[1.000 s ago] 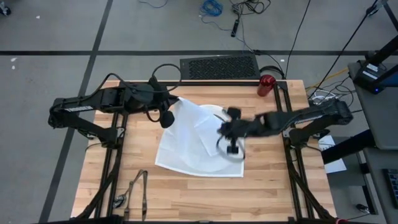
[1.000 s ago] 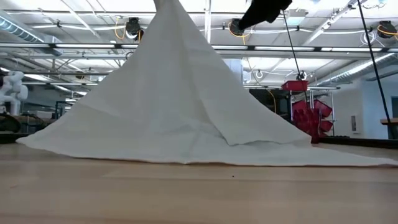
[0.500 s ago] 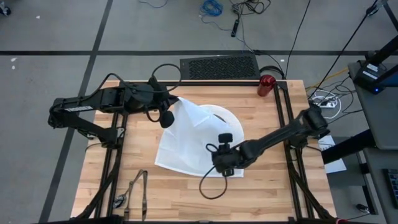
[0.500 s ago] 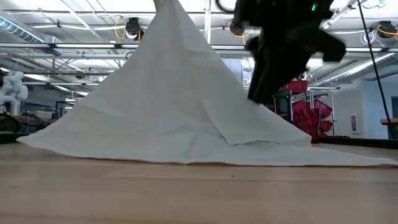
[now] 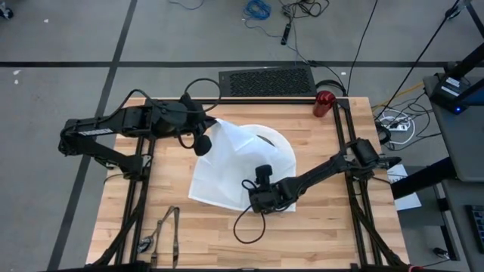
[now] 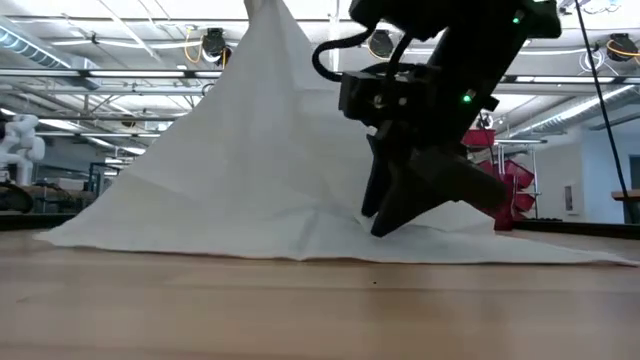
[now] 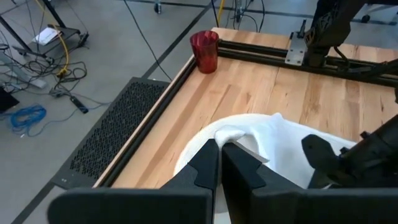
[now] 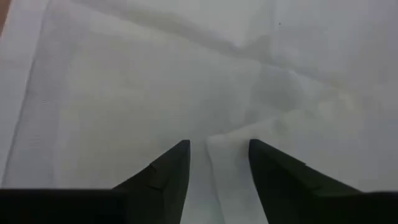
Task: Set table place
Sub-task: Fold the white napkin
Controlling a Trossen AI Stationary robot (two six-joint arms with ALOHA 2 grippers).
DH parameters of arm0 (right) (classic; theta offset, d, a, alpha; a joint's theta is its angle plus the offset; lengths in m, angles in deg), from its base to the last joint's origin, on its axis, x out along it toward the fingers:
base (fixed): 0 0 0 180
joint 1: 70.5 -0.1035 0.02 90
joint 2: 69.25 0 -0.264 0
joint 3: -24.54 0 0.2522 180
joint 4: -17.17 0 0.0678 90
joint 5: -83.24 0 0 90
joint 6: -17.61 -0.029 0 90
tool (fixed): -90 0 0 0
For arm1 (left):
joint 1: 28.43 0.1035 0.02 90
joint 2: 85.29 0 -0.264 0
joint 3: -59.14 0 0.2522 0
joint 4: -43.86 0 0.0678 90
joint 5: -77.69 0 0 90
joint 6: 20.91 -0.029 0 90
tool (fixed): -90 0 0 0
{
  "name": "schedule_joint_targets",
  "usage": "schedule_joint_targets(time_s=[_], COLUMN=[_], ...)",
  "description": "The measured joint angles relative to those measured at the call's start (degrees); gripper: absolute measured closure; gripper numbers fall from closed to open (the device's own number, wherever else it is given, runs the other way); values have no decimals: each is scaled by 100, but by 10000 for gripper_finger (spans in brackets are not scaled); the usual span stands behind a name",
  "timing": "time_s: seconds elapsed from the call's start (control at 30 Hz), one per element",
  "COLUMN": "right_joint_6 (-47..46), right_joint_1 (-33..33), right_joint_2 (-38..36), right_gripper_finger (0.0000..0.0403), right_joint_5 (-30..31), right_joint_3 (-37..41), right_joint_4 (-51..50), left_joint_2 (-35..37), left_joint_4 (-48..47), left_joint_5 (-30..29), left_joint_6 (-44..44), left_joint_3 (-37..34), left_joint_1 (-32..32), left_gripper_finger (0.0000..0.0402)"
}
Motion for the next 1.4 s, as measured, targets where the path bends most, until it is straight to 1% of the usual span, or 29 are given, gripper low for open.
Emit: schedule_joint_targets(time_s=[0.3,0.4,0.63,0.67,0.77,0.87,1.17,1.3,1.4], right_joint_6=[-317,-408,-460,-460,-461,-461,-415,-445,-457], right_joint_1=[111,151,179,179,153,72,-211,-298,-310], right_joint_2=[65,67,65,65,65,63,60,-22,-323], right_gripper_finger=[288,313,391,397,400,402,403,403,403], right_joint_5=[-30,15,276,284,285,291,299,671,1045], right_joint_3=[7,7,7,7,-9,-193,-1175,-1556,-1628], right_joint_4=[8,11,12,12,-18,-316,-1423,-2033,-2164], left_joint_2=[0,0,0,0,0,0,0,0,0], left_joint_4=[-4,-4,-7,-7,-11,-14,-17,-127,-380], left_joint_5=[0,0,0,0,0,0,0,-4,-238], left_joint_6=[72,73,73,74,73,73,75,99,113], left_joint_3=[0,0,0,0,0,0,0,2,2], left_joint_1=[-1,0,0,0,0,0,-1,0,0], left_gripper_finger=[402,402,402,402,402,401,402,402,402])
